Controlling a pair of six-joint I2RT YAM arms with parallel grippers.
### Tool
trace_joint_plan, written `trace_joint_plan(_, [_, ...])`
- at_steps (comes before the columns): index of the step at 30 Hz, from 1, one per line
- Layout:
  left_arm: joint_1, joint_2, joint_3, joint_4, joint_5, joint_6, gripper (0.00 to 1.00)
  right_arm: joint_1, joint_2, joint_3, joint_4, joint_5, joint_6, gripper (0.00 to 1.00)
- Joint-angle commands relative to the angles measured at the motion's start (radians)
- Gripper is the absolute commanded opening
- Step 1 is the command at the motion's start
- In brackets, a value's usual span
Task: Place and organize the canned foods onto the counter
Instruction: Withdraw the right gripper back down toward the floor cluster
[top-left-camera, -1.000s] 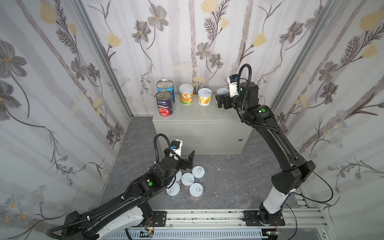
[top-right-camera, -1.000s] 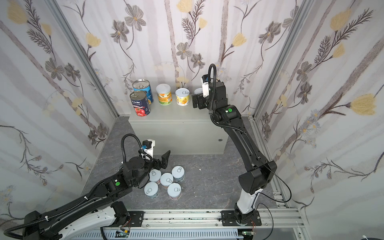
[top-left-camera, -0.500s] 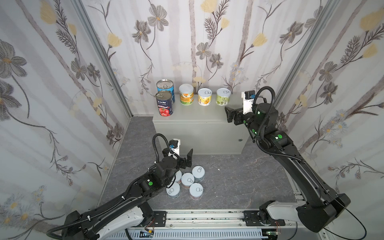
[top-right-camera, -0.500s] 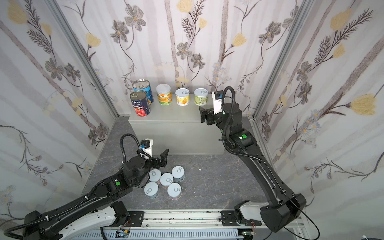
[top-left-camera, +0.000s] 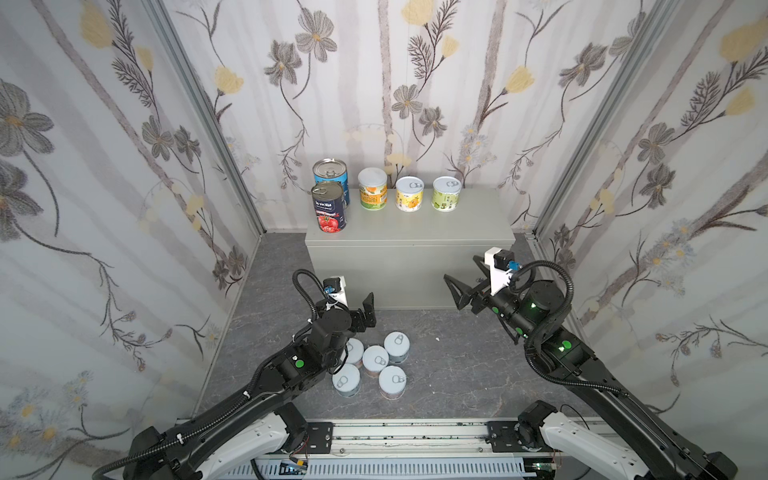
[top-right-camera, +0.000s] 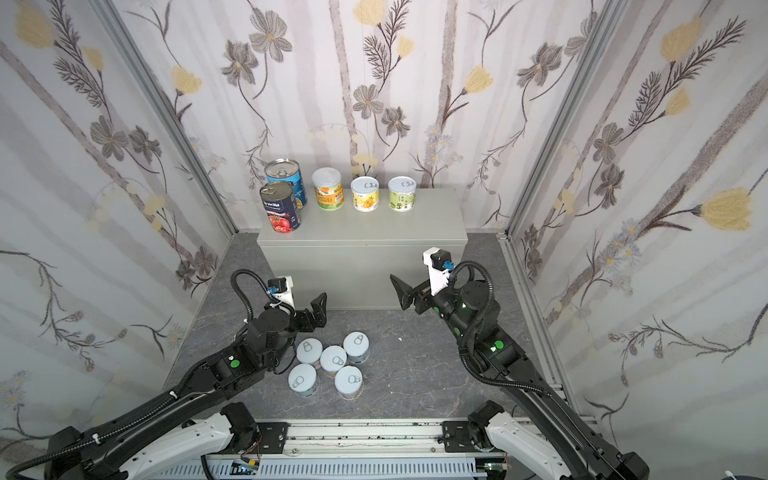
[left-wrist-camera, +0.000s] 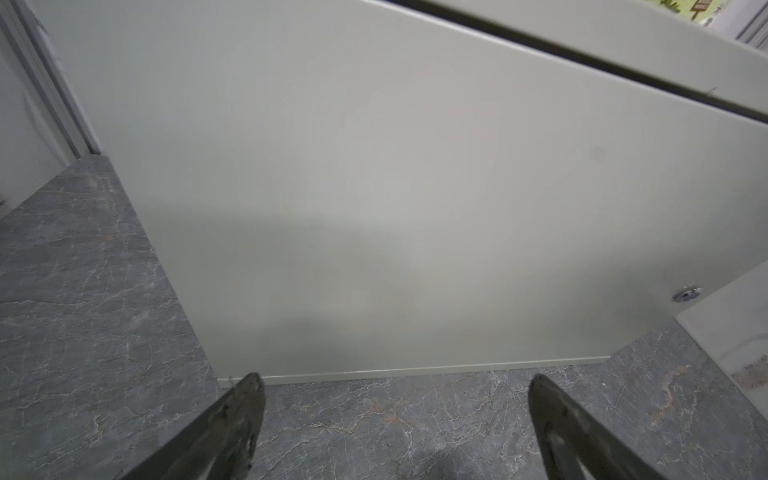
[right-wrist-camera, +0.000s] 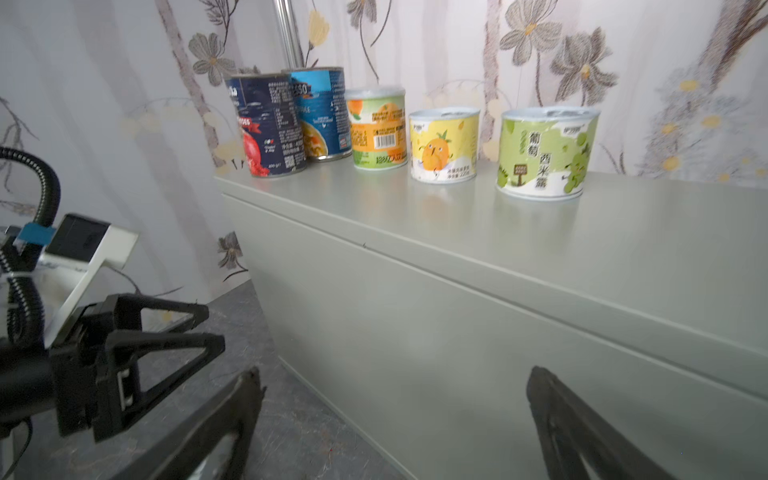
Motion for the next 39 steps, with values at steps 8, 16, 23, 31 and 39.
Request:
trace_joint_plan(8, [0.038,0.054,0.016,-0.07,0.009,-0.136,1.0,0.069,0.121,-0.207,0.32,0.012,0.277,1.0])
trace_joint_plan(16, [0.052,0.057,0.023,-0.322,-0.029,-0.293,1.0,0.18,0.343,-0.198,0.3,0.037,0.152,1.0])
trace_joint_plan(23, [0.098,-0.04,-0.03,-0.603,0.029,-0.47,1.0,0.248,0.439,-0.196,0.258,-0.051,0.012,1.0])
trace_joint_plan(31, [0.174,-0.138,-0.095,-0.737,0.102,-0.585,1.0,0.303,0.476,-0.223,0.152,-0.071,-0.004,1.0])
trace_joint_plan(39, [0.219,-0.067,-0.078,-0.792,0.084,-0.66,1.0,0.326,0.526,-0.23,0.179,-0.003,0.001,1.0])
